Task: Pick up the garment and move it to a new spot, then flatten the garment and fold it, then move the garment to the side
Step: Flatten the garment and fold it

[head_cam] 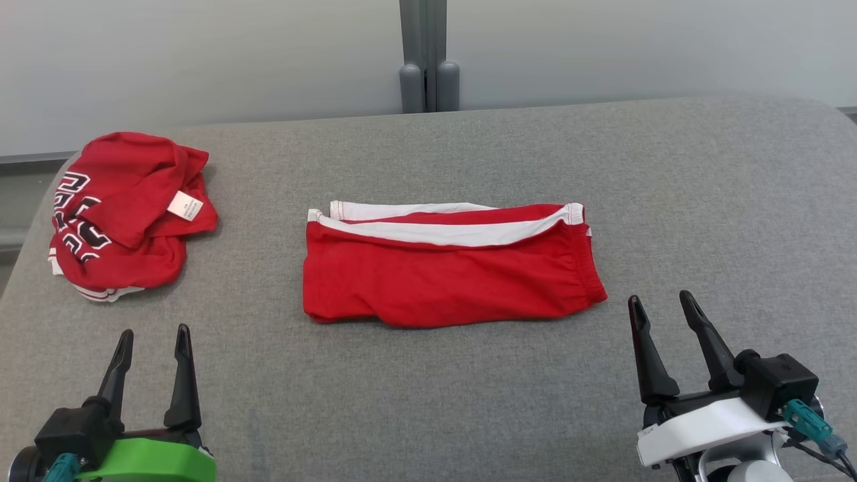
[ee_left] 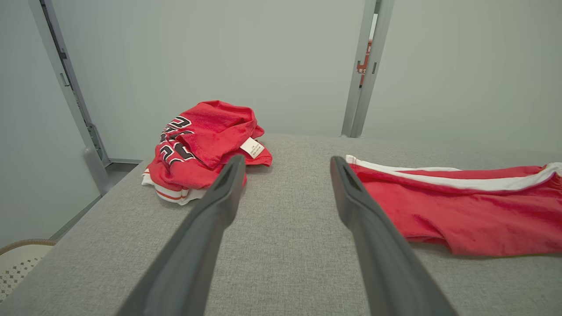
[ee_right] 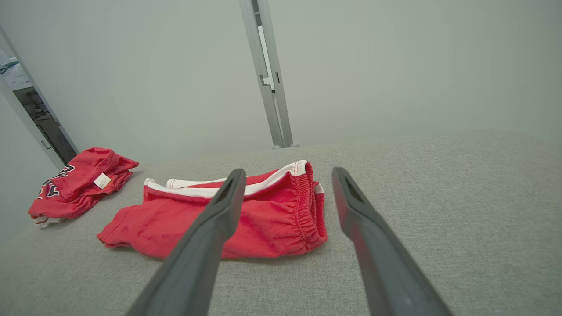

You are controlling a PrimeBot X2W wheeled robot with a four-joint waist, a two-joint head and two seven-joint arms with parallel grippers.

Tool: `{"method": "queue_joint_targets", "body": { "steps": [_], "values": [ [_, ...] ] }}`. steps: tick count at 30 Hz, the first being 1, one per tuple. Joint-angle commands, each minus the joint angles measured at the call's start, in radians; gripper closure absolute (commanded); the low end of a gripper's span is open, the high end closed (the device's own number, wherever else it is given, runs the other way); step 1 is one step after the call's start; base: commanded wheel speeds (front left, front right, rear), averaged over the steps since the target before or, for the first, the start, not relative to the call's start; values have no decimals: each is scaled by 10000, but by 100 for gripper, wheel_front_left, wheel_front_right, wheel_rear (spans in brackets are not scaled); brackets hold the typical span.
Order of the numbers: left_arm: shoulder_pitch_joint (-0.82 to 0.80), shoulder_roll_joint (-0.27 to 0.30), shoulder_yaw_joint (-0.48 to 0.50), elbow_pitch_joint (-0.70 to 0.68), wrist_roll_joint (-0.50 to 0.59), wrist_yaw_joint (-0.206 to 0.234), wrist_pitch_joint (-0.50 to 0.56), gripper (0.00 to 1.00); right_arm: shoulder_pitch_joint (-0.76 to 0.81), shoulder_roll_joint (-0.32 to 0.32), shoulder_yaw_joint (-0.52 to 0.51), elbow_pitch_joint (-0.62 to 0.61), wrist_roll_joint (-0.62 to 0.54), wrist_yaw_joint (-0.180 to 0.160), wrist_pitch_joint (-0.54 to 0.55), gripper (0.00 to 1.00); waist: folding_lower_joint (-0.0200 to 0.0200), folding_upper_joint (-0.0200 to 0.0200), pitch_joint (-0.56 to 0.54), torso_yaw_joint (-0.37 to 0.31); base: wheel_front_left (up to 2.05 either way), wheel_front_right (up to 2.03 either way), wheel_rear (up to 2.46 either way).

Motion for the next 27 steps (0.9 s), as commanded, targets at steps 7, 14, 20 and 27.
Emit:
{"method": "queue_joint_targets", "body": {
  "steps": [7, 14, 20, 27],
  "values": [
    [224, -91, 147, 78, 187, -59, 0, 0, 153, -18, 19, 36, -74, 1, 45, 0, 0, 0, -87, -23, 0, 0, 0],
    [232, -148, 227, 71, 283, -75, 0, 0, -178, -107, -7, 82, -262, 1, -39, 0, 0, 0, -82, -36, 0, 0, 0],
    [-142, -237, 222, 43, 381, -80, 0, 0, -1386, -289, 165, 521, -551, 1, 185, 0, 0, 0, 212, 84, 0, 0, 0],
    [-766, -379, -23, 75, 471, -126, 0, 0, -3278, -623, 240, 2125, -892, 1, 663, 0, 0, 0, 891, 553, 0, 0, 0]
  ]
}}
